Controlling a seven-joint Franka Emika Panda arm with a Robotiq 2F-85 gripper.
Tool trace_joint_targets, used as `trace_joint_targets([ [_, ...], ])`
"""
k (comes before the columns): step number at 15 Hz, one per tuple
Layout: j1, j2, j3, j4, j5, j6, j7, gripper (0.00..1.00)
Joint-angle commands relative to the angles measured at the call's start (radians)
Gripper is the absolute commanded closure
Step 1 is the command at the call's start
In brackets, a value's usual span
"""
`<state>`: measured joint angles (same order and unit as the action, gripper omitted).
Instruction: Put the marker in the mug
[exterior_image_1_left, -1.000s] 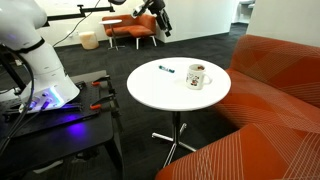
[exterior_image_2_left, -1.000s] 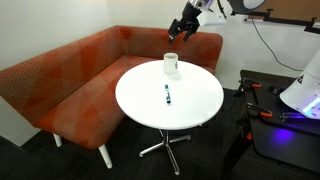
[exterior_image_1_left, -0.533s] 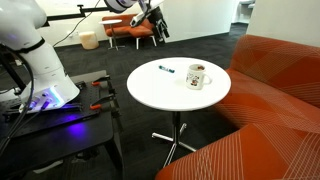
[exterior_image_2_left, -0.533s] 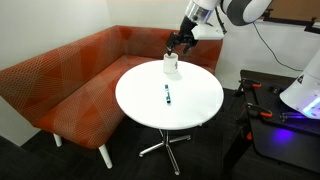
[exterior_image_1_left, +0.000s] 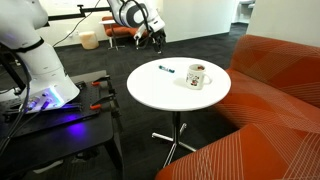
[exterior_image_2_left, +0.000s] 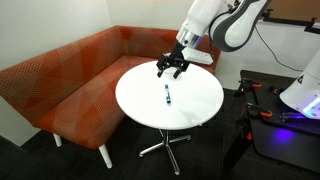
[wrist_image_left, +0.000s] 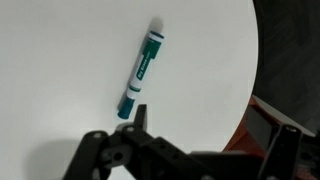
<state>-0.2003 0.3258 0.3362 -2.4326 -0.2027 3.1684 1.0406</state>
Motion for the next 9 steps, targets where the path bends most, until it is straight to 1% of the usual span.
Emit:
trace_joint_targets([
  [1, 0.068, 0.034, -0.058, 0.073, 0.205, -0.119, -0.116, 0.0],
  [2, 0.111, 0.033, -0.106, 0.085, 0.253, -0.148, -0.144, 0.0],
  [3, 0.197, 0.023, -0.202, 0.098, 0.27, -0.193, -0.131, 0.0],
  [4, 0.278, 0.018, -0.292, 0.112, 0.262, -0.234, -0.096, 0.0],
  [5, 0.332, 0.027, -0.354, 0.135, 0.239, -0.278, -0.072, 0.0],
  [7, 0.398, 0.047, -0.423, 0.174, 0.208, -0.346, -0.048, 0.0],
  [9, 0.429, 0.055, -0.445, 0.196, 0.195, -0.39, -0.044, 0.0],
])
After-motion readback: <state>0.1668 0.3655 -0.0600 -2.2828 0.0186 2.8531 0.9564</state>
